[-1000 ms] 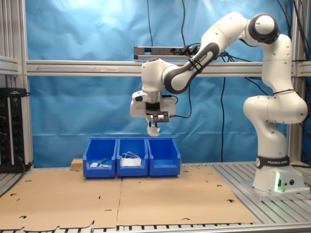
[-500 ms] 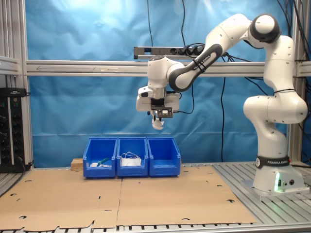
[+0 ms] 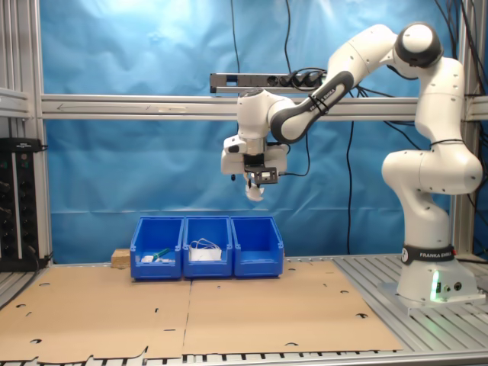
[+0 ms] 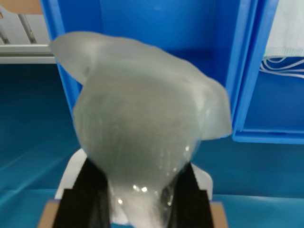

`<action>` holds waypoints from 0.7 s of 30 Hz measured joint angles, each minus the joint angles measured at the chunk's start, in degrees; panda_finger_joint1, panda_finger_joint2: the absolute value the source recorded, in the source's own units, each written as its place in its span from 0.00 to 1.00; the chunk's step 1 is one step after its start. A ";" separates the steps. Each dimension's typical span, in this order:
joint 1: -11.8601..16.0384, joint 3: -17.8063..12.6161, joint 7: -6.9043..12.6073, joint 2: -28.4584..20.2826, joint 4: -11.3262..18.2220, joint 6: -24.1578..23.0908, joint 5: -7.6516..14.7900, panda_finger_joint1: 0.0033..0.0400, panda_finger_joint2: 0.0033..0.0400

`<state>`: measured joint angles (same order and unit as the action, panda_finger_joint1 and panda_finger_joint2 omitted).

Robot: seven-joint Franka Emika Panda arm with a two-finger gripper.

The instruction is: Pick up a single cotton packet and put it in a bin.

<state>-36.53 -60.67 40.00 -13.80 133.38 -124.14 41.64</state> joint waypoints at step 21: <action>0.00 -0.45 0.01 -0.23 0.43 1.12 3.14 0.11 0.11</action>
<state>-36.53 -61.12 40.01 -14.03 133.82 -123.02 44.78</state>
